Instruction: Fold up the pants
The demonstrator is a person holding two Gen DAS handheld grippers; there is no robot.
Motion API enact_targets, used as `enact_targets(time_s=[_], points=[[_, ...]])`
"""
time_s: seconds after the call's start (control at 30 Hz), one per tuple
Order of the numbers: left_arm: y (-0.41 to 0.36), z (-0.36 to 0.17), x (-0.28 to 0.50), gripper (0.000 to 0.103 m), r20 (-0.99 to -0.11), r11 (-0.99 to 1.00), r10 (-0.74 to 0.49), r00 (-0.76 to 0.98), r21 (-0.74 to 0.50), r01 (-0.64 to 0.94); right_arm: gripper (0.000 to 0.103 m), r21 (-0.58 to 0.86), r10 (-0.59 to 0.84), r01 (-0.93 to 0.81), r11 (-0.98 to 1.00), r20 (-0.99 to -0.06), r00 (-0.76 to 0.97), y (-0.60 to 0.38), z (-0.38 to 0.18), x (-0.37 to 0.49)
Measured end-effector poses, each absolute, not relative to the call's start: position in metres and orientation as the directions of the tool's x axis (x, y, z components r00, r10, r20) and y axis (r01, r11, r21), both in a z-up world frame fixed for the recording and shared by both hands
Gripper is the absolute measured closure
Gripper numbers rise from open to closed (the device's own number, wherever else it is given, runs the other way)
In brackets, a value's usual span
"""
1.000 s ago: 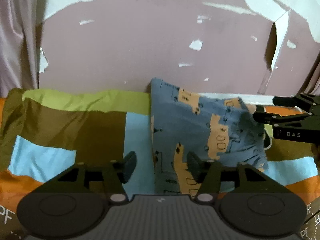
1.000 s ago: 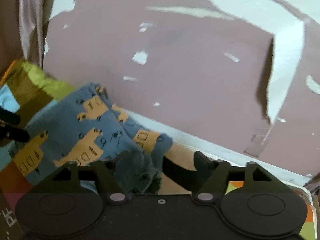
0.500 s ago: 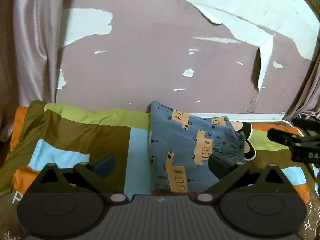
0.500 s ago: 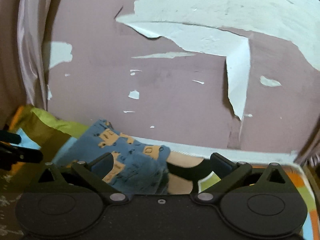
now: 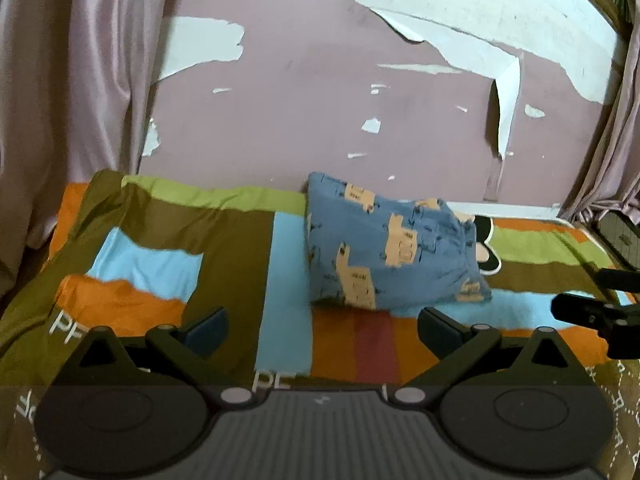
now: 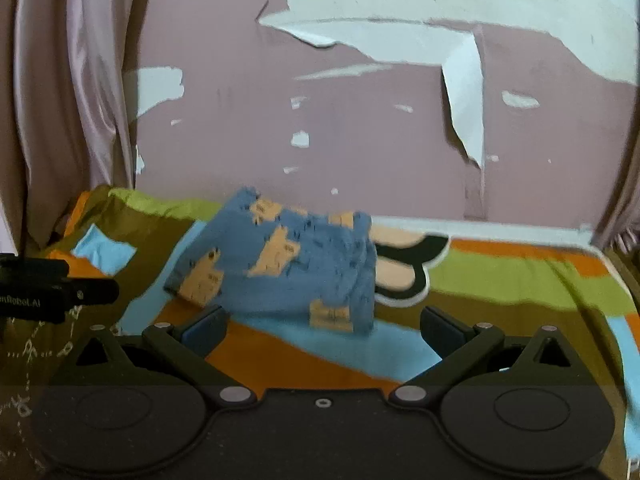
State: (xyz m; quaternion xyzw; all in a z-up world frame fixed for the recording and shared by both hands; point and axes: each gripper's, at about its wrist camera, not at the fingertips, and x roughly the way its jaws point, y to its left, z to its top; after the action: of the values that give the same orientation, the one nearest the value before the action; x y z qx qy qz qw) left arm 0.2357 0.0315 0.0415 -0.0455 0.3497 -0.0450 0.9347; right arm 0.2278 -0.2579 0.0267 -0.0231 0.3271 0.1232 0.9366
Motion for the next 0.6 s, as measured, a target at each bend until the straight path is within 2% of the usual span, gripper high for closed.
enact_targets(time_s=[0.27, 0.6], points=[[0.031, 0.027, 0.219, 0.000, -0.686, 0.992, -0.124, 0.717, -0.104, 0.073, 0.001, 0.043, 0.221, -0.263, 0.964, -0.679, 0.700, -0.260, 0.009, 0.209], [0.028, 0.018, 0.212, 0.000, -0.711, 0.991, -0.137, 0.690, -0.102, 0.092, 0.001, 0.054, 0.230, -0.269, 0.962, -0.695, 0.681, -0.261, 0.005, 0.210]])
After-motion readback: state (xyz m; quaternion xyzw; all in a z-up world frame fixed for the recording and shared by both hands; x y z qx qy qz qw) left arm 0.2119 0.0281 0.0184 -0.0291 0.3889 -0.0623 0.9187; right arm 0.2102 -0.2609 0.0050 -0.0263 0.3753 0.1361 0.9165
